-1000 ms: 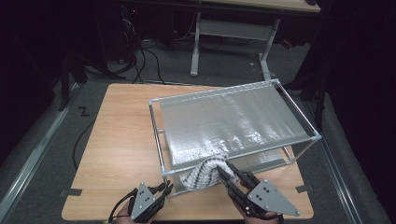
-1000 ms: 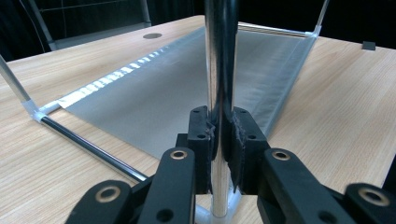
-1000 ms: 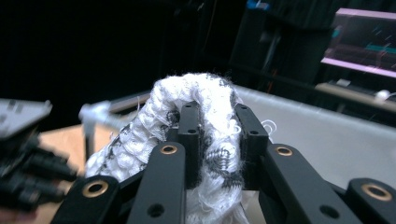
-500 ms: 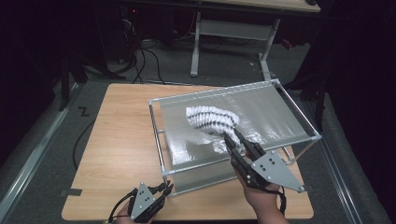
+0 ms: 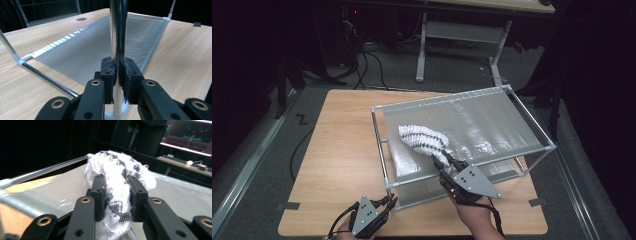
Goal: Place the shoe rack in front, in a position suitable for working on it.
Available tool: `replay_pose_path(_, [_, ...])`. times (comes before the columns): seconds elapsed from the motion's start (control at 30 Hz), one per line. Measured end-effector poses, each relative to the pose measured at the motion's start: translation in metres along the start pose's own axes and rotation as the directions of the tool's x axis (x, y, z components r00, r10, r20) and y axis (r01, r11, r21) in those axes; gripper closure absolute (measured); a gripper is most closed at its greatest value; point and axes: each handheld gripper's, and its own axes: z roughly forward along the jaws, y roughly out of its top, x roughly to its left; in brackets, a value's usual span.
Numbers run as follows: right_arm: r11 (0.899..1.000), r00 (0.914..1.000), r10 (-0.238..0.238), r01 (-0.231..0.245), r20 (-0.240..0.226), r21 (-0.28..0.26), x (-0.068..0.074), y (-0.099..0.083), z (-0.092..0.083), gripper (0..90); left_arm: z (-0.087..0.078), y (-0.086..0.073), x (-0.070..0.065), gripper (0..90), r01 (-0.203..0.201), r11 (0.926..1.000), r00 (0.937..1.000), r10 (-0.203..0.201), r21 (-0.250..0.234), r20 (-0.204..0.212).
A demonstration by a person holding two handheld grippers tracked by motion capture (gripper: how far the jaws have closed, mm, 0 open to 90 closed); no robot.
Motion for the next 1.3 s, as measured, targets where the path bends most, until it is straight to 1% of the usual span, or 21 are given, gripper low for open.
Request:
replay_pose_path(0.07, [1.000, 0.9998, 0.005, -0.005, -0.021, 0.005, 0.006, -0.002, 0.001, 68.9, 0.000, 0.000, 0.000, 79.7, 0.000, 1.0000, 1.0000, 0.000, 0.001, 0.000])
replay_pose_path(0.13, [1.000, 0.9995, 0.009, -0.009, -0.030, 0.006, 0.010, -0.003, 0.002, 67.5, 0.000, 0.000, 0.000, 79.8, 0.001, 1.0000, 1.0000, -0.001, 0.001, 0.000])
replay_pose_path(0.23, [0.999, 0.9977, 0.043, -0.042, -0.053, 0.008, 0.015, -0.003, 0.003, 65.4, 0.000, 0.000, 0.000, 79.8, 0.004, 1.0000, 1.0000, -0.004, -0.001, 0.001])
replay_pose_path(0.3, [0.998, 0.9955, 0.056, -0.055, -0.077, 0.010, 0.019, -0.003, 0.004, 62.3, 0.000, 0.000, 0.000, 79.8, 0.004, 1.0000, 1.0000, -0.004, -0.002, 0.002])
replay_pose_path(0.4, [0.997, 0.9883, 0.080, -0.080, -0.129, 0.009, 0.028, -0.002, 0.006, 58.2, 0.000, 0.000, 0.000, 79.8, 0.005, 1.0000, 1.0000, -0.005, -0.002, 0.004])
replay_pose_path(0.47, [0.997, 0.9834, 0.081, -0.082, -0.163, 0.002, 0.034, -0.001, 0.008, 55.8, 0.000, -0.001, 0.000, 79.8, 0.006, 1.0000, 1.0000, -0.006, -0.002, 0.005])
replay_pose_path(0.57, [0.996, 0.9763, 0.088, -0.091, -0.198, -0.007, 0.041, 0.000, 0.010, 53.3, 0.000, -0.001, 0.000, 79.8, 0.008, 1.0000, 1.0000, -0.008, -0.002, 0.005])
replay_pose_path(0.67, [0.995, 0.9719, 0.090, -0.097, -0.217, -0.024, 0.045, 0.003, 0.009, 50.9, 0.000, -0.001, 0.000, 79.8, 0.008, 1.0000, 0.9999, -0.008, -0.001, 0.006])
replay_pose_path(0.73, [0.993, 0.9723, 0.097, -0.109, -0.213, -0.043, 0.044, 0.005, 0.005, 48.8, 0.000, -0.001, 0.000, 79.7, 0.008, 1.0000, 1.0000, -0.008, -0.001, 0.006])
replay_pose_path(0.8, [0.991, 0.9759, 0.101, -0.116, -0.193, -0.066, 0.042, 0.007, 0.002, 48.7, 0.000, -0.001, 0.000, 79.8, 0.009, 1.0000, 0.9999, -0.009, -0.001, 0.006])
replay_pose_path(0.87, [0.989, 0.9779, 0.114, -0.128, -0.175, -0.072, 0.039, 0.008, 0.001, 48.7, 0.000, -0.001, 0.000, 79.8, 0.009, 1.0000, 0.9999, -0.009, -0.001, 0.006])
replay_pose_path(1.0, [0.990, 0.9801, 0.130, -0.136, -0.150, -0.035, 0.035, 0.006, 0.009, 49.3, 0.000, -0.001, 0.000, 79.7, 0.008, 1.0000, 1.0000, -0.008, 0.000, 0.005])
replay_pose_path(1.1, [0.989, 0.9755, 0.148, -0.144, -0.163, 0.037, 0.036, 0.001, 0.018, 50.4, 0.000, -0.001, 0.000, 79.7, 0.008, 1.0000, 1.0000, -0.008, 0.001, 0.005])
replay_pose_path(1.13, [0.988, 0.9729, 0.154, -0.149, -0.173, 0.043, 0.037, -0.001, 0.020, 52.0, 0.000, -0.001, 0.000, 79.7, 0.008, 1.0000, 0.9999, -0.008, 0.002, 0.006])
replay_pose_path(1.17, [0.989, 0.9732, 0.147, -0.142, -0.177, 0.042, 0.039, -0.002, 0.020, 54.4, 0.000, -0.001, 0.000, 79.7, 0.009, 1.0000, 0.9999, -0.009, 0.002, 0.006])
replay_pose_path(1.3, [0.995, 0.9797, 0.099, -0.096, -0.174, 0.025, 0.049, -0.002, 0.018, 67.4, 0.001, -0.001, 0.000, 79.7, 0.008, 1.0000, 0.9999, -0.008, 0.003, 0.006])
